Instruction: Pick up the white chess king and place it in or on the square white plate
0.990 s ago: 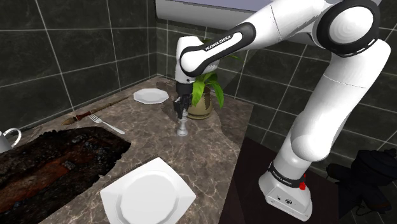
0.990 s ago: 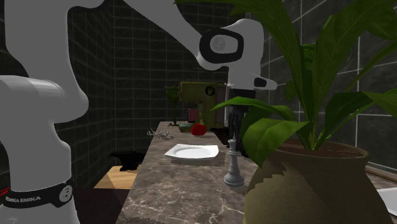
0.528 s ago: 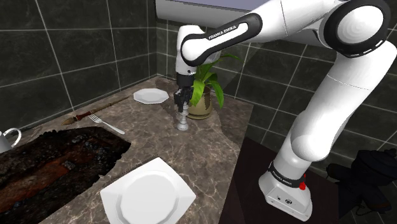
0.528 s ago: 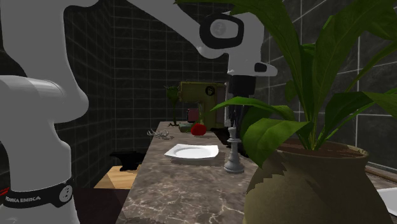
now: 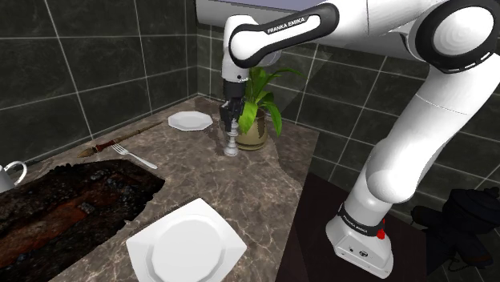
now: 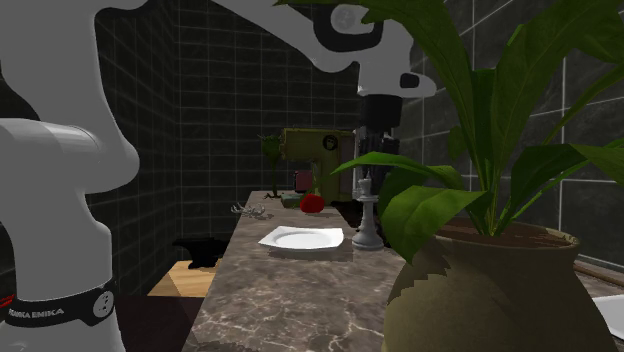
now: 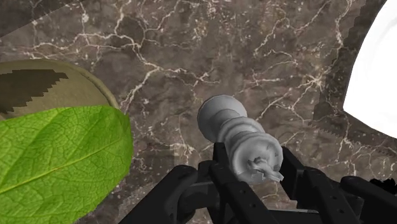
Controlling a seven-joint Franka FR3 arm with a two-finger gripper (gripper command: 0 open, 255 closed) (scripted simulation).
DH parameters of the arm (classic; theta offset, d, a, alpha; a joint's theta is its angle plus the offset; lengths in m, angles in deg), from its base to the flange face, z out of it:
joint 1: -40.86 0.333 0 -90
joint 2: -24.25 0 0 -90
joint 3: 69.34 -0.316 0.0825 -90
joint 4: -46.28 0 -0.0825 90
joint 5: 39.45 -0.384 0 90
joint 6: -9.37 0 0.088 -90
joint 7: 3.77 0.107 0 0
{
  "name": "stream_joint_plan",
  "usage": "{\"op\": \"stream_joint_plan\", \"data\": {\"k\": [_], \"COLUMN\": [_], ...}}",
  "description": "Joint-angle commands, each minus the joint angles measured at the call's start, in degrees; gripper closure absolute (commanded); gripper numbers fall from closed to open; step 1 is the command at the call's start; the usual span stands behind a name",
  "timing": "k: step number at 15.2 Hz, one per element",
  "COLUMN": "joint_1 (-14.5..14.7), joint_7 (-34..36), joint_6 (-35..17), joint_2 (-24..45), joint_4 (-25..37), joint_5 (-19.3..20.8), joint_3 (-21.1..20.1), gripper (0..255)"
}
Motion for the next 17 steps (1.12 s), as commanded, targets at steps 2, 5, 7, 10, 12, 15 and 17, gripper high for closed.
{"op": "stream_joint_plan", "data": {"k": [2, 5, 7, 10, 12, 15, 17], "joint_1": [0.6, 2.5, 3.8, 5.7, 7.0, 8.8, 10.0], "joint_7": [1.3, 5.1, 7.7, 11.7, 14.4, 18.6, 21.4], "joint_6": [1.2, 1.3, 1.4, 1.5, 1.7, 1.8, 1.9], "joint_2": [-1.0, -2.5, -3.2, -3.9, -4.1, -3.8, -3.4], "joint_4": [0.3, -0.6, -1.0, -1.0, -0.7, 0.3, 1.2], "joint_5": [-0.3, -1.1, -1.6, -2.4, -2.8, -3.3, -3.5], "joint_3": [-0.7, -2.9, -4.5, -6.8, -8.4, -10.9, -12.5], "gripper": [255, 255, 255, 255, 255, 255, 255]}}
